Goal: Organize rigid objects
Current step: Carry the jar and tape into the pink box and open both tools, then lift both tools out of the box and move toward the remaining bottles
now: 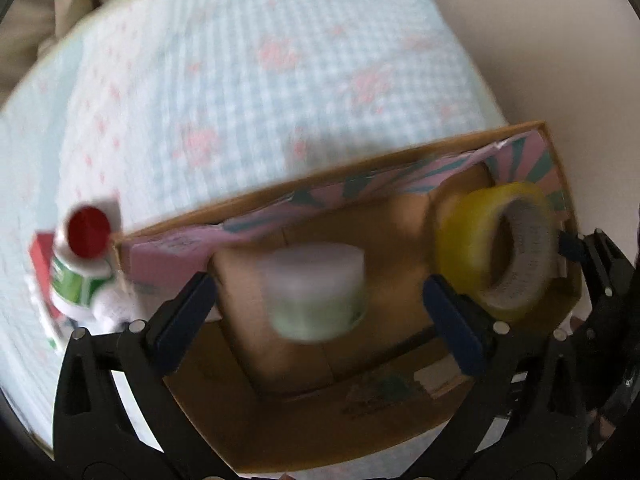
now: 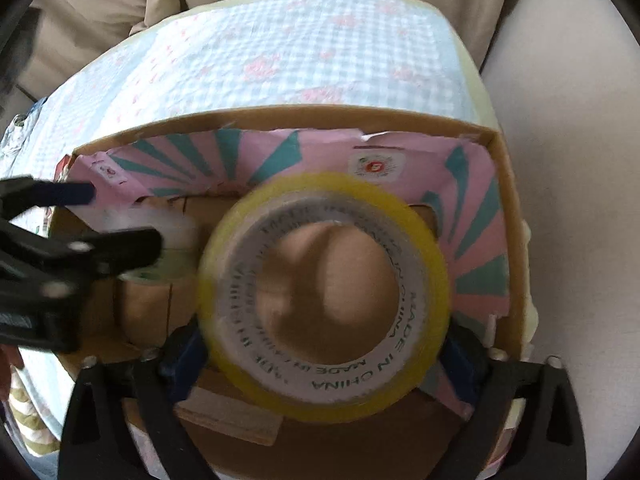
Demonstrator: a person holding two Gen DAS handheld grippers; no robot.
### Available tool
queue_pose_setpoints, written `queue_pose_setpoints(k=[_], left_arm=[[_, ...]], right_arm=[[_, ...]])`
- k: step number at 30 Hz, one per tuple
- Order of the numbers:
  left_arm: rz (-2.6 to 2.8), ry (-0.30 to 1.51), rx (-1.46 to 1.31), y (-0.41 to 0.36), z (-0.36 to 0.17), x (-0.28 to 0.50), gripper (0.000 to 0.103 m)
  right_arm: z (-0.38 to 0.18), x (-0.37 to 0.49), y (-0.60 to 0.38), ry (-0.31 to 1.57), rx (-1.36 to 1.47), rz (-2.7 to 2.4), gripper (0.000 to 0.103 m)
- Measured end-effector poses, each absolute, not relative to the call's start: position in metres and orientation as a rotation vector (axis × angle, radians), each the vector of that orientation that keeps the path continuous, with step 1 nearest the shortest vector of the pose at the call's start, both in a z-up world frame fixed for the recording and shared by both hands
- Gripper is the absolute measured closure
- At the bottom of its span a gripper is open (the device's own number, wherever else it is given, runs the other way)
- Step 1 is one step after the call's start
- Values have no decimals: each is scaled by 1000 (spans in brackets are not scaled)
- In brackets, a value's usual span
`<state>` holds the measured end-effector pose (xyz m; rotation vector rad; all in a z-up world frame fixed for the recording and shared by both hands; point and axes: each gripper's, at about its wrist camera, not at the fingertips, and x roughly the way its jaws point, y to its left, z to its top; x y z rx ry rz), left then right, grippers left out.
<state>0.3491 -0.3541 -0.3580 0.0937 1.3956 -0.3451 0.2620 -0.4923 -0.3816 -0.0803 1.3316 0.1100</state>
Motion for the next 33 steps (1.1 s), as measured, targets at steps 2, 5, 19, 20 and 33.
queue_pose_setpoints(k=[2,5,19,20,33], left_arm=[[-344,1388,122,-353,-353,351,0],[-342,1401,100,-348,-350,352,0],[-309,1346,40,-317,-302,316,0],[-307,1338,36,-312,-295,311,0],[-201,1233,-31,-209,-212,249,0]], right_arm=[[-374,258,-497,1309,-74,99,0],[-366,253,-504,1310,-40,81,0],[-325,238,-503,1296,21,9,0],[-322,237,-502,1301,30,9,0],[-241,199,-455,1181,139,39,0]])
